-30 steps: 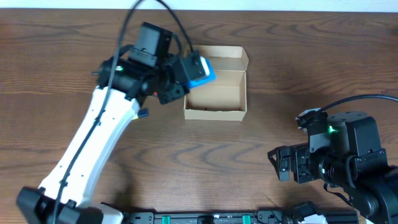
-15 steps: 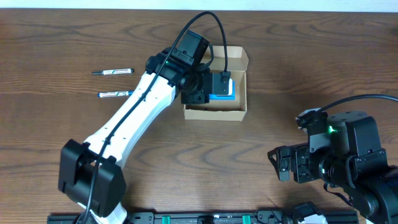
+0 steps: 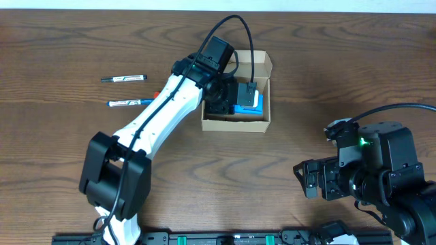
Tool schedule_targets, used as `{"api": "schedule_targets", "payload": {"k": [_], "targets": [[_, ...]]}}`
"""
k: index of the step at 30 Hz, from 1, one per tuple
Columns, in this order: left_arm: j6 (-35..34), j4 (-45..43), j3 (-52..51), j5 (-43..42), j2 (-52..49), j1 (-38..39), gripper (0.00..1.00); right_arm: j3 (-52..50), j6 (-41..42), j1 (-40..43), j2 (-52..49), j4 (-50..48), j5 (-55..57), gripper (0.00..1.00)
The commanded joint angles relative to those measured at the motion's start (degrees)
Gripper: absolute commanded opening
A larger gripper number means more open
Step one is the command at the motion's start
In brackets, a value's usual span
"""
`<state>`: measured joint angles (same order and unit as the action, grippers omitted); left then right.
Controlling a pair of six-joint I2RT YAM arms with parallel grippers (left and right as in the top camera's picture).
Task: Pack container
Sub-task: 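Lower the blue duster into the box and open the left gripper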
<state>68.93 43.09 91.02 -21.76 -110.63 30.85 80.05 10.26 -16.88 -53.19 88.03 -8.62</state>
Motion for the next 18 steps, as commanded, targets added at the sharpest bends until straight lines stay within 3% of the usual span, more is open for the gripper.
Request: {"api": "schedule_targets", "payload": {"k": [1, 18], "targets": [[1.18, -1.18, -0.09, -0.81, -1.53, -0.24, 0.06, -0.02, 0.59, 0.46, -0.02, 0.07, -0.44, 0.99], [0.07, 0.39, -0.09, -2.08, -4.52, -2.6, 0.06, -0.02, 0.59, 0.46, -0.02, 0.07, -0.44, 0.99]]}}
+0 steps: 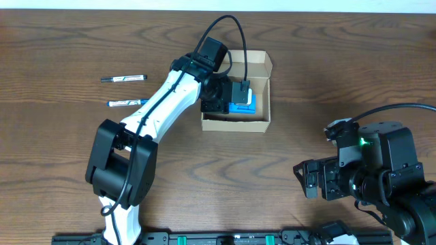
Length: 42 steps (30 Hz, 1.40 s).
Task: Pack container
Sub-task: 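Lower the blue duster into the box and open the left gripper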
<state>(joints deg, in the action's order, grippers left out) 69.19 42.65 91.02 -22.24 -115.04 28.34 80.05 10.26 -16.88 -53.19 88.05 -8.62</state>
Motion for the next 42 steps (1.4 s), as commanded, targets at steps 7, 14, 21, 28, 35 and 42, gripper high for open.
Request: {"api": "schedule_targets", "payload": {"k": [7, 14, 21, 28, 35, 42], "targets": [[-2.08, 1.05, -0.09, -1.6, -0.09, -0.2, 0.24, -0.02, 0.59, 0.46, -0.02, 0.04, -0.44, 0.99], [-2.58, 1.07, -0.09, -1.6, -0.09, -0.2, 0.36, -0.02, 0.59, 0.46, -0.02, 0.04, -0.44, 0.99], [-3.67, 1.16, -0.07, -1.57, -0.09, -0.2, 0.45, -0.02, 0.59, 0.46, -0.02, 0.07, -0.44, 0.99], [-3.67, 1.66, -0.07, -1.57, -0.07, -0.2, 0.57, -0.02, 0.59, 0.46, -0.02, 0.04, -0.44, 0.99], [-3.67, 1.68, -0.07, -1.57, -0.07, -0.2, 0.65, -0.02, 0.59, 0.46, -0.02, 0.04, -0.44, 0.99], [-3.67, 1.66, -0.04, -1.57, 0.0, -0.2, 0.65, -0.02, 0.59, 0.46, -0.02, 0.04, -0.44, 0.99]]}}
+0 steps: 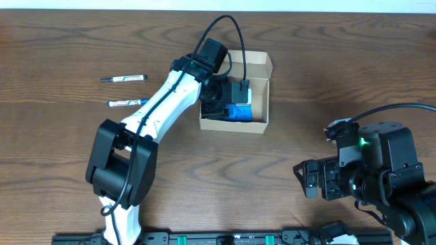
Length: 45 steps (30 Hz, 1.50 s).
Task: Pack container
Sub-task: 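Lower the blue duster into the box and open the left gripper, then move the left gripper back to the red stapler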
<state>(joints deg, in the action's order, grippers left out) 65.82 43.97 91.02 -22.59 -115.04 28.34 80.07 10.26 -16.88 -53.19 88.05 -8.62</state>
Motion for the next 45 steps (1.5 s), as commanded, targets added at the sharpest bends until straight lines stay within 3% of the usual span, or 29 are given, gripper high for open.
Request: {"api": "schedule_targets", "payload": {"k": [1, 5, 9, 14, 17, 19, 25, 26, 27, 29, 34, 39, 45], "targets": [[-0.31, 0.37, 0.02, -1.22, 0.13, -0.2, 0.65, -0.04, 0.59, 0.46, -0.02, 0.04, -0.44, 0.99], [-4.59, 0.46, 2.12, -1.22, 1.97, -0.02, 0.66, -0.04, 0.59, 0.46, -0.02, 0.04, -0.44, 0.99], [-11.91, 2.47, 6.82, -0.57, 5.2, -0.11, 0.75, -0.04, 0.59, 0.46, -0.02, 0.04, -0.44, 0.99], [-16.7, 8.2, 11.67, 1.51, 10.08, -1.16, 0.73, -0.04, 0.59, 0.46, -0.02, 0.04, -0.44, 0.99], [-23.34, 10.03, 12.0, 4.94, 13.75, -2.6, 0.71, -0.04, 0.59, 0.46, -0.02, 0.04, -0.44, 0.99], [-30.4, 10.56, 12.0, 7.32, 15.76, -4.04, 0.72, -0.04, 0.59, 0.46, -0.02, 0.04, -0.44, 0.99], [-64.04, 11.85, 12.0, 14.19, 19.08, -11.54, 0.72, -0.04, 0.59, 0.46, -0.02, 0.02, -0.44, 0.99], [-72.32, 12.9, 12.0, 15.52, 19.06, -13.51, 0.74, -0.04, 0.59, 0.46, -0.02, 0.04, -0.44, 0.99], [-75.71, 13.27, 11.98, 15.3, 19.02, -14.43, 0.79, -0.04, 0.59, 0.46, -0.02, 0.07, -0.44, 0.99], [-79.01, 14.14, 11.98, 12.41, 18.93, -16.02, 0.95, -0.04, 0.59, 0.46, -0.02, 0.07, -0.44, 0.99], [-78.55, 14.23, 11.96, 12.44, 18.78, -17.18, 0.96, -0.04, 0.59, 0.46, -0.02, 0.04, -0.44, 0.99], [-87.52, 14.73, 11.96, 11.26, 18.73, -16.72, 0.95, -0.04, 0.59, 0.46, -0.02, 0.07, -0.44, 0.99], [-114.99, 22.86, 11.96, 24.5, 18.69, -16.68, 0.96, -0.04, 0.59, 0.46, -0.02, 0.04, -0.44, 0.99]]}}
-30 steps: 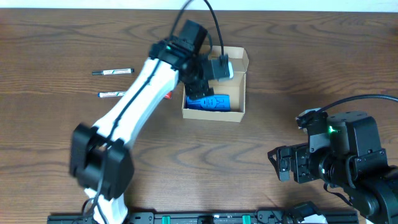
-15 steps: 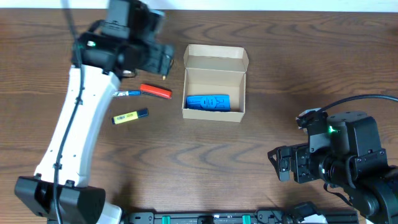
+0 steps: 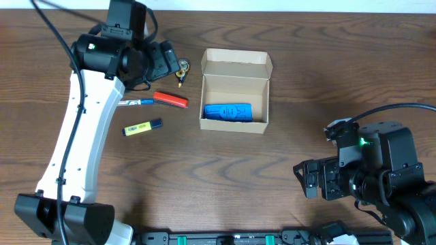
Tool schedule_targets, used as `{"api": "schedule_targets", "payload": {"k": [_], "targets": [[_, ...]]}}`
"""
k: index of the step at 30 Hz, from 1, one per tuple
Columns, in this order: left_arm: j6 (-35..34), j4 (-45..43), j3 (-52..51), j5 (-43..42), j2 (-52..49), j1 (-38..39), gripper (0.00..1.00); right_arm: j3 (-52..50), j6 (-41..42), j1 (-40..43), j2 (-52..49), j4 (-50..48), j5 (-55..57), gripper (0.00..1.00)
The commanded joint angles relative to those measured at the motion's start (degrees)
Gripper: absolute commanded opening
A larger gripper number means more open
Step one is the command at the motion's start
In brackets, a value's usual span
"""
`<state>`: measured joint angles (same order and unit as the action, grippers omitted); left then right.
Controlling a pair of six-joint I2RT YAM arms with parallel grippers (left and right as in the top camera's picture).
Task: Pack container
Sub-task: 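Move the left gripper back to the red stapler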
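An open cardboard box [image 3: 236,62] stands at the table's far middle, and a blue object [image 3: 228,111] lies along its near wall. My left gripper [image 3: 176,64] is left of the box, outside it, its fingers apparently open beside a small yellow and black item [image 3: 182,69]. A red marker [image 3: 170,99], a blue pen [image 3: 136,103] and a yellow and blue highlighter [image 3: 142,127] lie on the table left of the box. My right gripper [image 3: 306,180] rests open at the lower right, holding nothing.
The left arm [image 3: 82,129] runs from the front left edge up to the far left and covers part of the table there. The right arm's dark body [image 3: 381,170] fills the lower right corner.
My left gripper has left the box and now sits to its left by the small yellow item. The blue object stays in the box. The red marker and highlighter are now uncovered.
My left gripper was down inside the box over the blue object at all three earlier moments, while the object and the box shifted slightly. Now the gripper is outside and the blue object lies alone in the box. The right arm never moved.
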<state>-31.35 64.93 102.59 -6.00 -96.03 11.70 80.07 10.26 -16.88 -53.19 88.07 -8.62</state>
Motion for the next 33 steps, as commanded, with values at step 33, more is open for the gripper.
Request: {"api": "schedule_targets", "payload": {"k": [33], "targets": [[-34.73, -6.38, 0.37, 4.5, -31.5, 2.21, 1.0, -0.04, 0.59, 0.46, -0.02, 0.02, -0.44, 0.99]]}}
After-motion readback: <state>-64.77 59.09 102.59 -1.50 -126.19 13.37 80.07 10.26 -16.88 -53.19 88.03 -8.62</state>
